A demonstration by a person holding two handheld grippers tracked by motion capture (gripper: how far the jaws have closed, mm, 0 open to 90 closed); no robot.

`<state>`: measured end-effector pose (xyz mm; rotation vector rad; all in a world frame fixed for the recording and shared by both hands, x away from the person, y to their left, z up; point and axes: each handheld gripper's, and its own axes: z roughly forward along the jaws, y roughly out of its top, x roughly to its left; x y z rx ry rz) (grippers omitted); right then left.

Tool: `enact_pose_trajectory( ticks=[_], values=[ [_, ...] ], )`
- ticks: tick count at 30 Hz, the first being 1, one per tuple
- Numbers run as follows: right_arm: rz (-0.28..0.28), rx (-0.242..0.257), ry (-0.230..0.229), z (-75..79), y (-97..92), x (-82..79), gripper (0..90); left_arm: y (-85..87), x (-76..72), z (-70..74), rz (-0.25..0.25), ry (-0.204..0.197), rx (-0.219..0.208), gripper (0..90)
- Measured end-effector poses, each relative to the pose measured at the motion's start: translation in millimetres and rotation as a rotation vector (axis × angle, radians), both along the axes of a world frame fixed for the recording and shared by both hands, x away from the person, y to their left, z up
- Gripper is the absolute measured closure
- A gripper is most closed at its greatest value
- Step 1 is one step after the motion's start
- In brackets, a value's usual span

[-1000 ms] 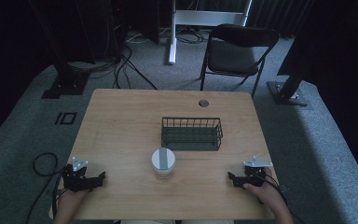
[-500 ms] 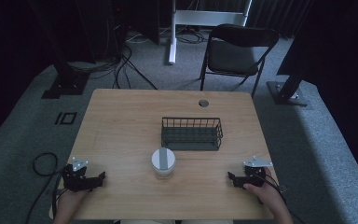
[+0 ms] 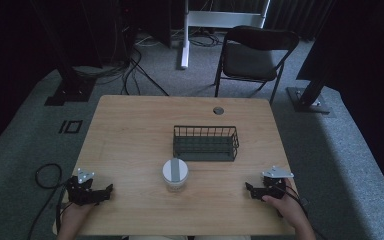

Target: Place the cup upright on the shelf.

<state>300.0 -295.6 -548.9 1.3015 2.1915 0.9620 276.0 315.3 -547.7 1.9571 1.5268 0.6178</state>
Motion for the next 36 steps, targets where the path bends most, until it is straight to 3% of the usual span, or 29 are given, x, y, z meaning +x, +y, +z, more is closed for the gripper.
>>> enact_pose_trajectory(
  ticks=[6, 23, 36],
  values=[
    [0.003, 0.008, -0.012, 7.5, -0.6, -0.2, 11.6, -0.1, 0.0, -0.1, 0.001, -0.001, -0.002, 0.6],
    [0.076, 0.033, -0.036, 21.5, 17.5, 3.6, 11.7, -0.1, 0.0, -0.1, 0.001, -0.001, -0.002, 0.6],
    [0.122, 0.049, -0.048, 23.4, 32.4, 4.9, 11.7, -0.2, 0.0, -0.1, 0.001, -0.001, -0.002, 0.6]
  ],
)
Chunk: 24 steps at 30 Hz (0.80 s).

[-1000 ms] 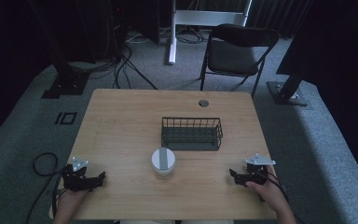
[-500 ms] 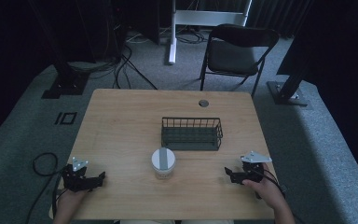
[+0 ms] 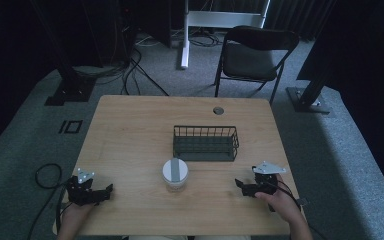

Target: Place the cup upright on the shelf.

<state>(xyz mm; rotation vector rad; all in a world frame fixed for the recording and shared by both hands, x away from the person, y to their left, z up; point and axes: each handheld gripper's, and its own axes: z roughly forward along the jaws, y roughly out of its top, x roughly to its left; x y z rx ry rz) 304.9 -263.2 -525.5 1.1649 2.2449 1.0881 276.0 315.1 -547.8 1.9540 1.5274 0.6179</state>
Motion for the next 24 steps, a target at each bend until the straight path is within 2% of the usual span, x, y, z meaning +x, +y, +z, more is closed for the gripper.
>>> enact_pose_trajectory(
  ticks=[24],
  values=[
    [0.113, 0.03, 0.004, 1.7, 35.2, 0.6, 11.9, 0.0, 0.0, 0.0, 0.0, 0.0, 0.0, 0.6]
  ],
)
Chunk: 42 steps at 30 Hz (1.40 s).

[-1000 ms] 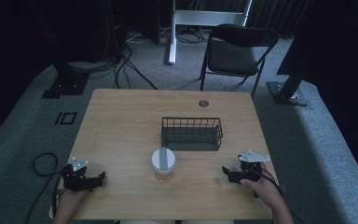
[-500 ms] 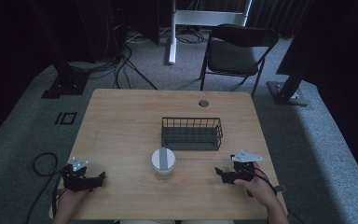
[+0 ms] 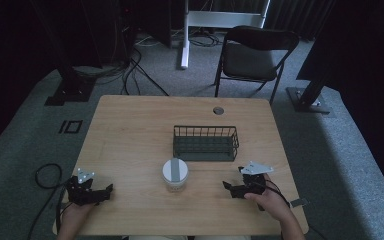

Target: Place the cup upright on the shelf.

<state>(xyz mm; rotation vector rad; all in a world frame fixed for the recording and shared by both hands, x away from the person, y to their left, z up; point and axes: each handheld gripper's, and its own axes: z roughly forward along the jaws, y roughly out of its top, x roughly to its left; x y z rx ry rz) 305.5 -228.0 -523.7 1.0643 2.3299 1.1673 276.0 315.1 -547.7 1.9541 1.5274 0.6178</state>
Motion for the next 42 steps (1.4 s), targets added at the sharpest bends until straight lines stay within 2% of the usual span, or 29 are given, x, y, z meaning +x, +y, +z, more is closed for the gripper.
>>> enact_pose_trajectory(
  ticks=[14, 18, 24, 32, 36, 42],
  values=[
    [0.07, 0.017, -0.006, 2.4, 23.8, -1.9, 12.0, 0.0, 0.0, 0.0, 0.0, 0.0, 0.0, 0.6],
    [0.111, 0.006, -0.008, 1.2, 31.3, -4.2, 12.0, 0.0, 0.0, 0.0, 0.0, 0.0, 0.0, 0.6],
    [0.136, 0.01, -0.003, 0.0, 41.8, -5.3, 12.0, 0.0, 0.0, 0.0, 0.0, 0.0, 0.0, 0.6],
    [0.169, 0.027, -0.009, 0.5, 54.8, -6.3, 12.0, 0.0, 0.0, 0.0, 0.0, 0.0, 0.0, 0.6],
    [0.204, 0.052, -0.008, 0.7, 60.2, -7.9, 12.0, 0.0, 0.0, 0.0, 0.0, 0.0, 0.0, 0.6],
    [0.226, 0.051, -0.016, 1.1, 66.5, -8.8, 12.0, 0.0, 0.0, 0.0, 0.0, 0.0, 0.0, 0.6]
  ],
)
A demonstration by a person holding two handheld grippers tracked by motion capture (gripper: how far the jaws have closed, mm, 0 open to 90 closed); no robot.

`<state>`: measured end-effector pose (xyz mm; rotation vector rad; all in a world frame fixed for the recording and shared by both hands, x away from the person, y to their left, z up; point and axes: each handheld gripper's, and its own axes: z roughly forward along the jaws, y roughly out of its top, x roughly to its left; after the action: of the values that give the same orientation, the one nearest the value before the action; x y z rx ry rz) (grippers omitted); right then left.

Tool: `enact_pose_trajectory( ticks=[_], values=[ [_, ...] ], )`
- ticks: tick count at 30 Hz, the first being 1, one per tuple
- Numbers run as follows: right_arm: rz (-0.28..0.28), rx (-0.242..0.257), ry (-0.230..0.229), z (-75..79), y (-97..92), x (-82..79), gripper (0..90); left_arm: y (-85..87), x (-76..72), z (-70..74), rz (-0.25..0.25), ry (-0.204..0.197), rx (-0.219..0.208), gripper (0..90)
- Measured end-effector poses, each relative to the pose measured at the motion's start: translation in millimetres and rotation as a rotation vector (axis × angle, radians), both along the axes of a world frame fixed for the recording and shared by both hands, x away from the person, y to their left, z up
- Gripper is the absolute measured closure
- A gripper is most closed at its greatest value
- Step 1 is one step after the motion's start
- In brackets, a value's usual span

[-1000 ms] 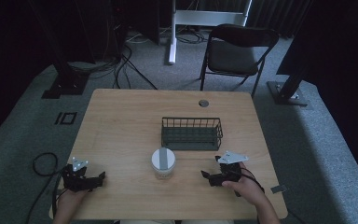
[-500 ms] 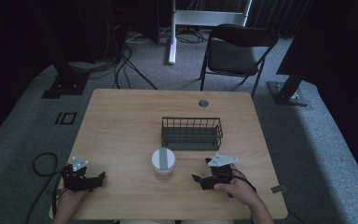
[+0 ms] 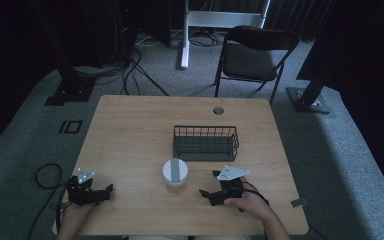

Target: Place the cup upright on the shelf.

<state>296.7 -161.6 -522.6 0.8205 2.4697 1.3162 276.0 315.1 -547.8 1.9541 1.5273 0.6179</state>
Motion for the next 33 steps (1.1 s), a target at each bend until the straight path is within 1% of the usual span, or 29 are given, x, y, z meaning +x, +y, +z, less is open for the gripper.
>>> enact_pose_trajectory(
  ticks=[3, 9, 13, 14, 15, 17, 18, 24, 27, 31, 33],
  values=[
    [0.02, 0.006, -0.007, -0.4, 6.4, -0.9, 12.0, 0.0, 0.0, 0.0, 0.0, 0.0, 0.0, 0.6],
    [0.039, 0.015, -0.013, -0.6, 15.8, -1.1, 12.0, 0.0, 0.0, 0.0, 0.0, 0.0, 0.0, 0.6],
    [0.063, 0.022, -0.023, -1.0, 26.8, -1.4, 12.0, 0.0, 0.0, 0.0, 0.0, 0.0, 0.0, 0.6],
    [0.063, 0.022, -0.023, -1.0, 26.8, -1.4, 12.0, 0.0, 0.0, 0.0, 0.0, 0.0, 0.0, 0.6],
    [0.073, 0.024, -0.027, -1.2, 31.3, -1.8, 12.0, 0.0, 0.0, 0.0, 0.0, 0.0, 0.0, 0.6],
    [0.074, 0.025, -0.028, -1.4, 32.4, -1.9, 12.0, 0.0, 0.0, 0.0, 0.0, 0.0, 0.0, 0.6],
    [0.083, 0.025, -0.029, -1.5, 34.6, -2.0, 12.0, 0.0, 0.0, 0.0, 0.0, 0.0, 0.0, 0.6],
    [0.088, 0.036, -0.032, -3.3, 43.7, -1.0, 12.0, 0.0, 0.0, 0.0, 0.0, 0.0, 0.0, 0.6],
    [0.089, 0.047, -0.04, -4.0, 50.0, -0.1, 13.1, 0.0, 0.0, 0.0, 0.0, 0.0, 0.0, 0.6],
    [0.091, 0.043, -0.039, -4.8, 53.8, 0.6, 13.1, 0.0, 0.0, 0.0, 0.0, 0.0, 0.0, 0.6],
    [0.095, 0.049, -0.032, -5.1, 56.0, 0.9, 13.1, 0.0, 0.0, 0.0, 0.0, 0.0, 0.0, 0.6]
  ],
)
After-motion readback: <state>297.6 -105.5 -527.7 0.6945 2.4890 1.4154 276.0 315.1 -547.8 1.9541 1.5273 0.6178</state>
